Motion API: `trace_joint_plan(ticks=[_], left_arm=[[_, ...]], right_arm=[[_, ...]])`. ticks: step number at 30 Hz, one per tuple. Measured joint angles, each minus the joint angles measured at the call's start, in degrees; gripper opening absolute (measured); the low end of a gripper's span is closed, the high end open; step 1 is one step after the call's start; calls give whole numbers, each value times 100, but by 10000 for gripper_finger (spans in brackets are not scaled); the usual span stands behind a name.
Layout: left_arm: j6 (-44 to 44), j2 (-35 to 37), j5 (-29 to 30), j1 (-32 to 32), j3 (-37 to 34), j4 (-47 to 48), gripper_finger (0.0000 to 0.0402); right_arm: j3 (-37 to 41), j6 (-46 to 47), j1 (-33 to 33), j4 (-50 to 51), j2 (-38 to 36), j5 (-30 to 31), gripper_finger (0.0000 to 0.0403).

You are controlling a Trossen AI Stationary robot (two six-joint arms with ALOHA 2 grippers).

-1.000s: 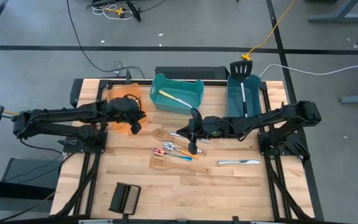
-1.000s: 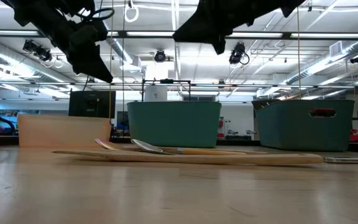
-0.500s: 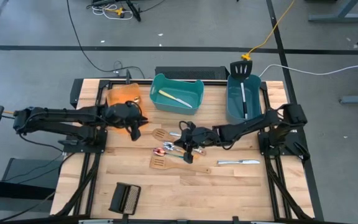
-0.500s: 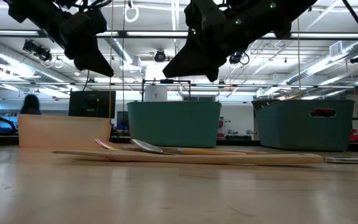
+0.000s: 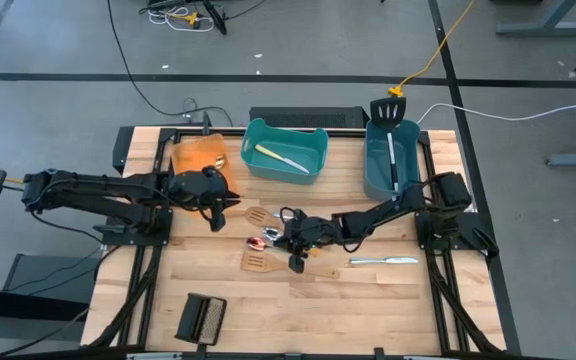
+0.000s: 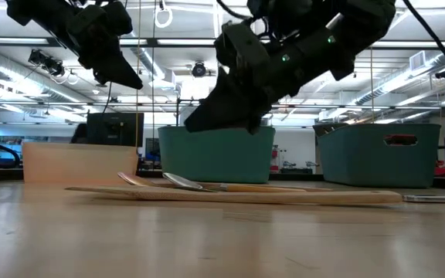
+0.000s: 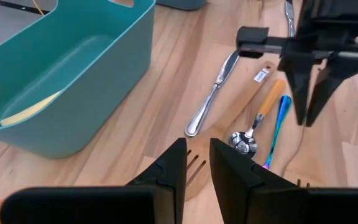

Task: Pick & Place Kitchen Items
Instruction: Put the purple spoon into the orange bin

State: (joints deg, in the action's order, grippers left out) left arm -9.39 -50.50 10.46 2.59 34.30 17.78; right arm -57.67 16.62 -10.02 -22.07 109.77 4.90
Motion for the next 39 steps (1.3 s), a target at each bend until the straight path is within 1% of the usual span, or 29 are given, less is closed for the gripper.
trace_joint_plan(ticks=[4, 7, 13, 16, 25, 34, 39], left_arm=[[-2, 0, 0, -63, 0, 0, 76], [-19, 0, 0, -61, 0, -4, 76], [-44, 0, 0, -61, 2, -7, 76], [-46, 0, 0, -61, 4, -7, 76], [-43, -1, -1, -59, 4, 6, 76], [-39, -2, 0, -59, 4, 5, 76], [-39, -2, 0, -59, 4, 3, 76]], right_arm=[[-68, -55, -86, 103, 158, 7, 39], [-275, -61, -143, 289, 324, 3, 39], [-923, -229, -184, 1291, 713, 120, 39], [-1117, -318, -184, 1691, 805, 216, 39], [-1202, -422, -184, 1863, 823, 412, 42], [-1202, -450, -181, 1960, 823, 473, 86], [-1202, -527, -181, 1962, 823, 475, 98]])
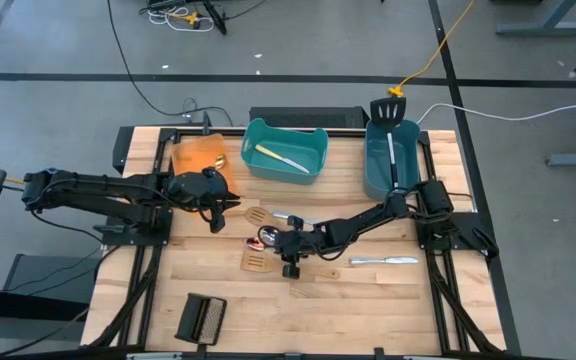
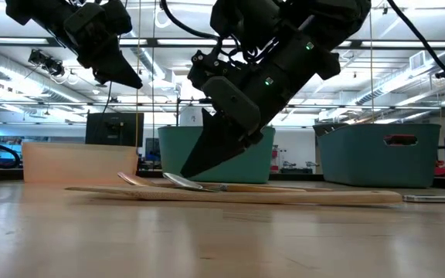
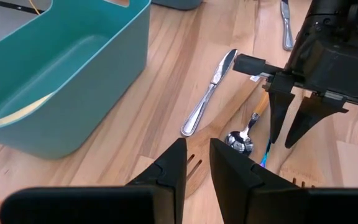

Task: Pick & Place Kitchen Items
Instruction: Put the purple spoon into the orange bin

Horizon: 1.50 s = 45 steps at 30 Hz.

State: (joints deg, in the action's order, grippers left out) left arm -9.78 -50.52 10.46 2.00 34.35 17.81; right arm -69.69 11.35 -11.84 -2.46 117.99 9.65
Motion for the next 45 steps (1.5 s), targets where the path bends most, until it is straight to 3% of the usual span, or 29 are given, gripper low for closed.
trace_joint_plan(ticks=[45], left_arm=[[-4, 0, 0, 2, 0, -1, 76]], right_arm=[[2, 23, 131, -7, 140, 81, 98]])
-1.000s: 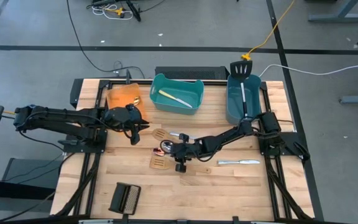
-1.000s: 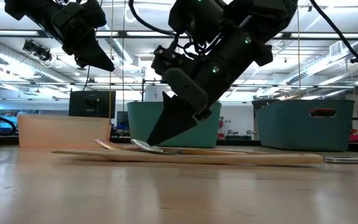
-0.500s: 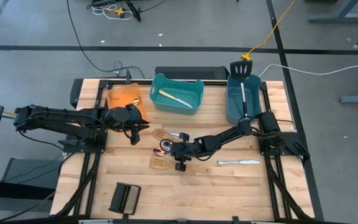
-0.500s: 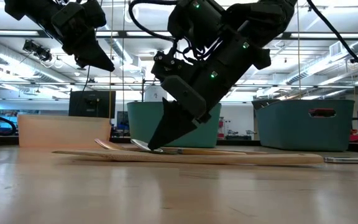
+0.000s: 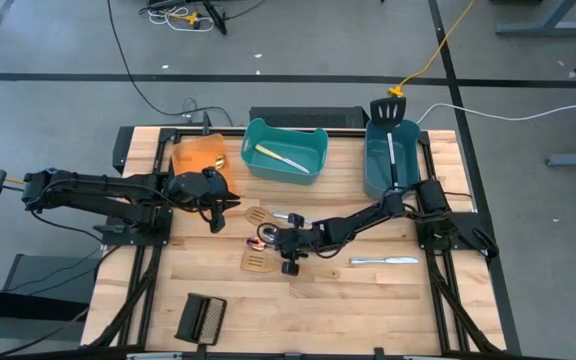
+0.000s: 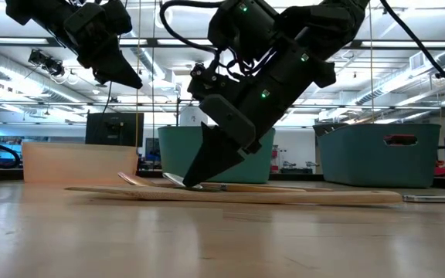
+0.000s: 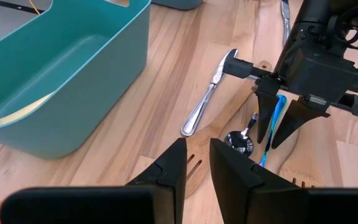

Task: Pick & Place Kitchen Items
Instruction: Put the purple spoon into the orange bin

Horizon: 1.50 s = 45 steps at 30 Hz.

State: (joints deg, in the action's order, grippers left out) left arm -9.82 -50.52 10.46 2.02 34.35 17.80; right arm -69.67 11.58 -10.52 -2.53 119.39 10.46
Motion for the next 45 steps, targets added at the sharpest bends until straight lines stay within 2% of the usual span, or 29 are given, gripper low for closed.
trace_joint_plan(ticks=[15, 41, 45], left_arm=[[0, 1, -2, -1, 0, 1, 76], [4, 1, -2, 0, 0, 7, 76], [7, 2, -2, -2, 0, 7, 76]], right_arm=[[-13, 144, -2, -532, 341, -55, 98], [-22, 162, 0, -146, 356, -101, 98], [-17, 267, 0, -37, 356, -92, 84]])
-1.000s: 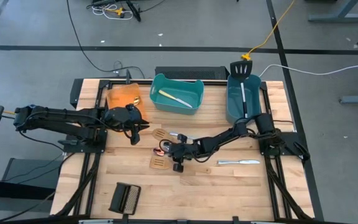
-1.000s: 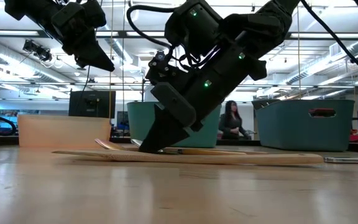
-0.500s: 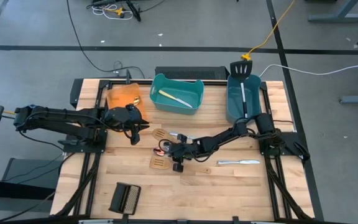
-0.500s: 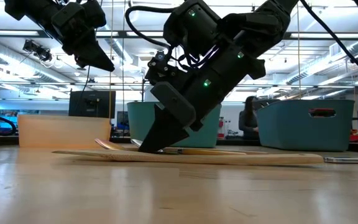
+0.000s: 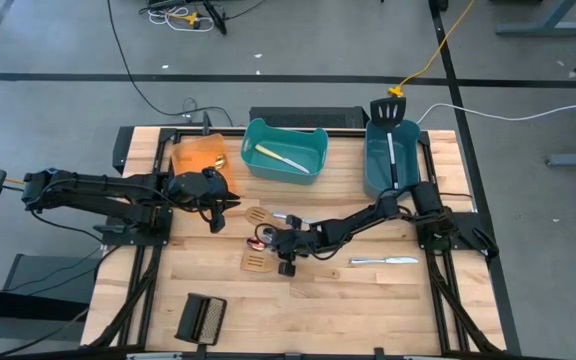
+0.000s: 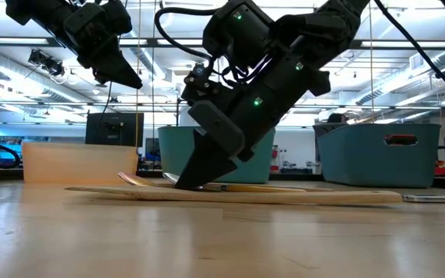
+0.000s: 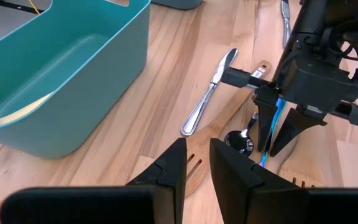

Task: Pick & Place Kitchen Items
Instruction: Put the purple spoon into the orange bin

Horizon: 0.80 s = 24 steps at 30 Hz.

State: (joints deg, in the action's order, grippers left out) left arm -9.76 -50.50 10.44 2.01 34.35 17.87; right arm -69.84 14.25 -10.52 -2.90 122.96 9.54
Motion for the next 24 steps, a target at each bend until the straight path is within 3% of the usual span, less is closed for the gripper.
trace_joint_plan(ticks=[8, 24], left_arm=[[0, 0, 0, 2, -1, 0, 76], [4, 0, 0, 2, -2, 0, 76]], right_arm=[[2, 53, 0, 164, -7, 30, 17], [-161, 96, 55, 325, -32, -113, 17]])
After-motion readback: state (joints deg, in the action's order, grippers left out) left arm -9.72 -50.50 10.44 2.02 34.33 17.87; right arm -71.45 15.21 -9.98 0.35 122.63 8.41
